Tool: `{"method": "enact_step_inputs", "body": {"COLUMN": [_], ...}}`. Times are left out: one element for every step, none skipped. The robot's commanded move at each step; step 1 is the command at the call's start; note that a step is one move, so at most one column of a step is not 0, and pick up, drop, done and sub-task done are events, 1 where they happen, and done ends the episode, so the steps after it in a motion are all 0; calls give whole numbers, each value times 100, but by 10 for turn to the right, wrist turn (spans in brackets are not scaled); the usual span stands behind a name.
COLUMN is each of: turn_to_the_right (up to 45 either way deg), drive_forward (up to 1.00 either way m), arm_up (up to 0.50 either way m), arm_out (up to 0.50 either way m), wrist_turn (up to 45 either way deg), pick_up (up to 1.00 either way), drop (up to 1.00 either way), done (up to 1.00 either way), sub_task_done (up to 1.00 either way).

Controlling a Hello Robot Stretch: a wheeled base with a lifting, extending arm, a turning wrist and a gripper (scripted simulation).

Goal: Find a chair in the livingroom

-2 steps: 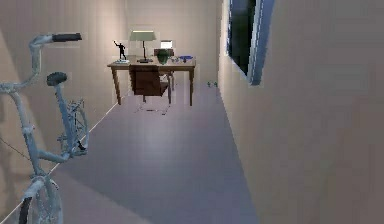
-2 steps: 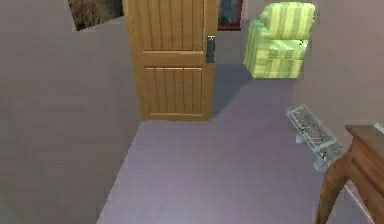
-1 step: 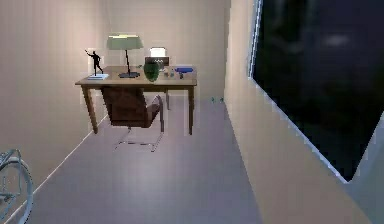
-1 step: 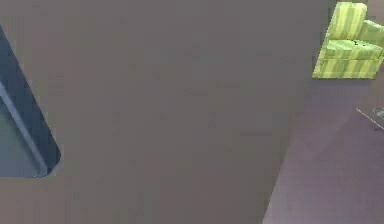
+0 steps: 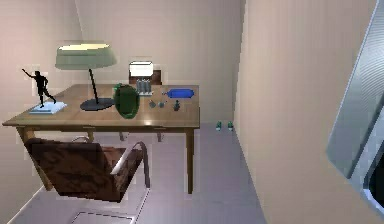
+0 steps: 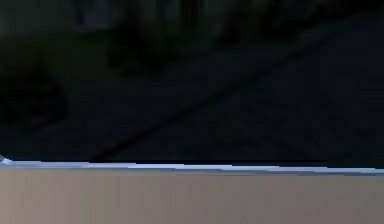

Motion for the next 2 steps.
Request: {"method": "enact_step_inputs", "body": {"turn_to_the_right": [0, -390], "drive_forward": [45, 0], "arm_up": [0, 0], "arm_out": [0, 0], "wrist_turn": [0, 0], "pick_up": [0, 0], "drop": [0, 0], "done": [0, 0], "sub_task_done": [0, 0]}}
